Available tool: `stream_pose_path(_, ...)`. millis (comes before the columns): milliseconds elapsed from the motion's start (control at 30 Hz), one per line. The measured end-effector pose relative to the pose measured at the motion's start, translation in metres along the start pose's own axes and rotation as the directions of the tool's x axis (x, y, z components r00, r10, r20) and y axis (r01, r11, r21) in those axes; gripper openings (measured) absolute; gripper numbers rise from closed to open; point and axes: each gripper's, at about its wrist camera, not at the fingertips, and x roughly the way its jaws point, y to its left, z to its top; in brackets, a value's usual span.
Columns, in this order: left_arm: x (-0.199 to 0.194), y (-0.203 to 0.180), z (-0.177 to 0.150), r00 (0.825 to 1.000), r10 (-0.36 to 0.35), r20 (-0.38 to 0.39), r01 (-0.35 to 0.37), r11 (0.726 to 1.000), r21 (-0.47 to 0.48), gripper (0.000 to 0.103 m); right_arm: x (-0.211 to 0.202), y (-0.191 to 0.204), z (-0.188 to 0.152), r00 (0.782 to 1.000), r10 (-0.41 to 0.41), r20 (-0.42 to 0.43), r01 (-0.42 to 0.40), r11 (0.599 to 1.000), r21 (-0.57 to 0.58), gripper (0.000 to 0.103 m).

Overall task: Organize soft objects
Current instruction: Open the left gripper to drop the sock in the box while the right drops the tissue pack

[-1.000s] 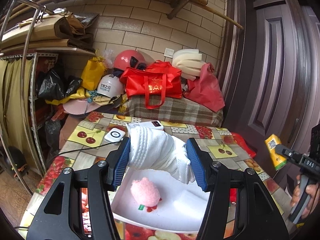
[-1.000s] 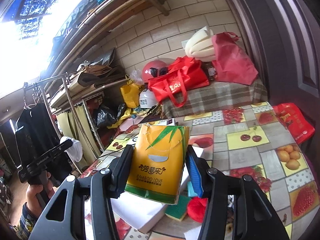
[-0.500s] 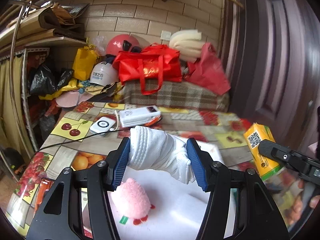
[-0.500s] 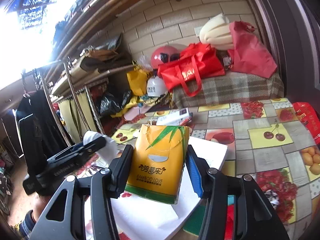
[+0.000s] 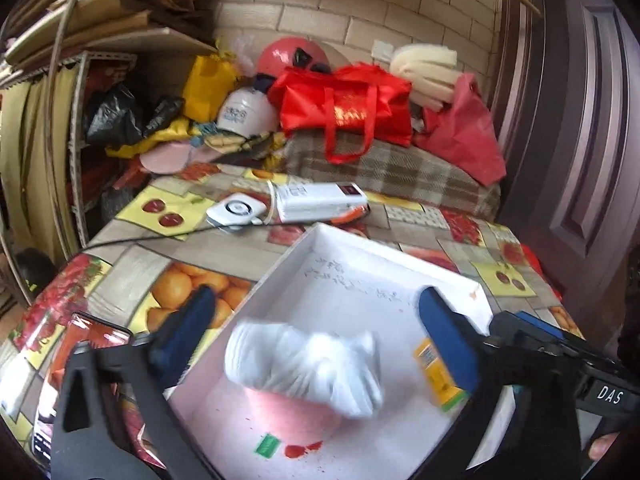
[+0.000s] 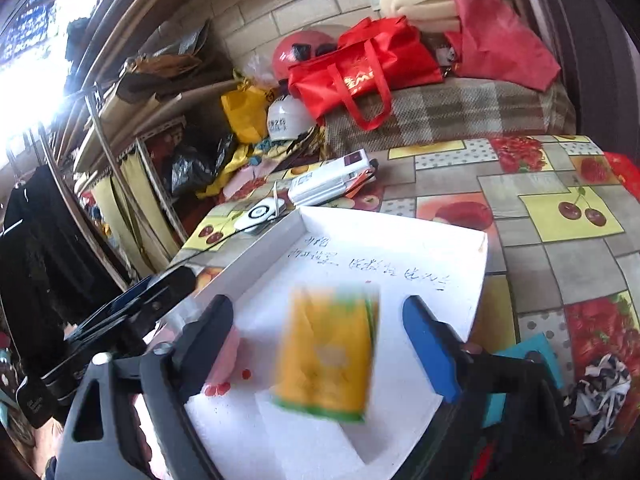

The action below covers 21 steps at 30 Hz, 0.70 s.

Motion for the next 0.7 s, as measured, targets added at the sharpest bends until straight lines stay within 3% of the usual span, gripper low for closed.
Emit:
stream_pose_path(433,-0.010,-0.002,-0.005,0.999,-0.004,0.055,0.003,1.000,0.018,0.103,-0.054,-0.027,-0.005,0.985,-0.022,0.169,0.010,0.997,0.071,0.087)
stream_pose_path(500,-0.017,-0.005,-0.008,0.997,-0.041,0.066,0.040,0.999,0.018,0.103,-0.074,-0.033,-0.011,0.970,-0.022,0.240,0.005,0.997,0.072,0.090)
stream_pose_path(567,-0.026,-0.010,-0.011,0.993,-0.098,0.070,0.096,0.995,0.026,0.103,-0.095,-0.041,-0.014,0.956,-0.046,0.289,0.026,0.997,0.072,0.103)
stream_pose_path(700,-0.047,-0.031,-0.022,0.970,-0.234,0.063,0.228,0.970,0.090,0.103,-0.132,-0.069,-0.024,0.948,-0.075,0.311,0.047,0.994,0.095,0.103)
